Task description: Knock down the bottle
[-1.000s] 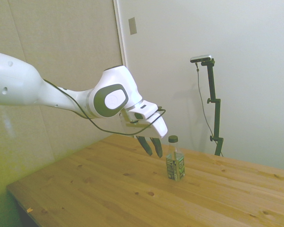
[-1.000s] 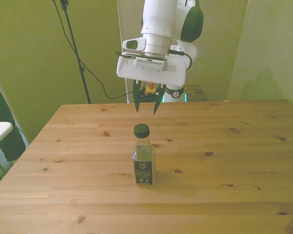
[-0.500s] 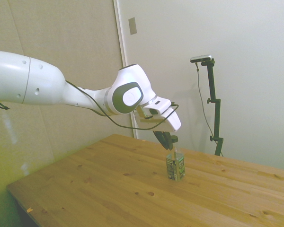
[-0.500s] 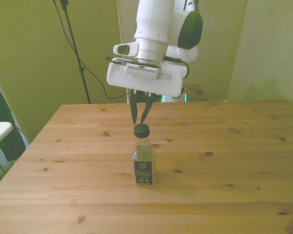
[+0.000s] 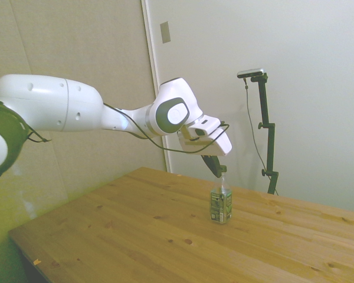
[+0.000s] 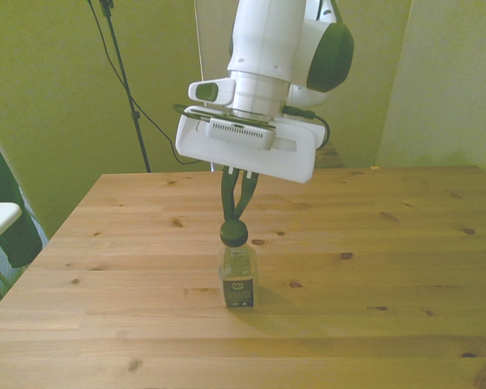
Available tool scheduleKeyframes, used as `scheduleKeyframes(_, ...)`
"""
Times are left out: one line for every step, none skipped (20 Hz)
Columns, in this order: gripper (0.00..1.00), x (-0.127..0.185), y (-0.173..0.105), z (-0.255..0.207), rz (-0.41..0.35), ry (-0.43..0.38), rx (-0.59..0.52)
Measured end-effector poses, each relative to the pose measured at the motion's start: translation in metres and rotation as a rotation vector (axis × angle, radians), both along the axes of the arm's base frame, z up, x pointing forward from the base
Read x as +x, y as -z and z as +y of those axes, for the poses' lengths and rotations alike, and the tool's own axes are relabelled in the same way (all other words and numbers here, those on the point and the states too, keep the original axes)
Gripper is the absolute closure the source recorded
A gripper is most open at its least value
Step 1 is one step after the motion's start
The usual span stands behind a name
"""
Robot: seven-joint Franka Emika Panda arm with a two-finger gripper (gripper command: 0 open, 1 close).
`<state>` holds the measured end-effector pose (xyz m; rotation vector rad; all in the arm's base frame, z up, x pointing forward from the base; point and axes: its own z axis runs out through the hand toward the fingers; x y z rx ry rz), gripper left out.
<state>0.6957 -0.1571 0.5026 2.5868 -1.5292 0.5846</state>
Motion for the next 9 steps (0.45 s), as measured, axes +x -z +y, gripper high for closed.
scheduleKeyframes(1.0, 0.011, 0.005, 0.002, 0.003, 0.007, -0.002)
scheduleKeyframes(1.0, 0.02, 0.011, 0.003, 0.007, 0.013, -0.004)
scheduleKeyframes(1.0, 0.029, 0.014, 0.005, 0.007, 0.016, -0.009)
scheduleKeyframes(1.0, 0.036, 0.016, 0.006, 0.004, 0.017, -0.015)
scheduleKeyframes(1.0, 0.042, 0.017, 0.008, -0.002, 0.016, -0.019)
scheduleKeyframes(1.0, 0.047, 0.018, 0.01, -0.009, 0.015, -0.021)
scheduleKeyframes(1.0, 0.05, 0.018, 0.012, -0.016, 0.017, -0.019)
scheduleKeyframes(1.0, 0.053, 0.019, 0.013, -0.02, 0.023, -0.014)
scheduleKeyframes(1.0, 0.055, 0.021, 0.015, -0.023, 0.028, -0.01)
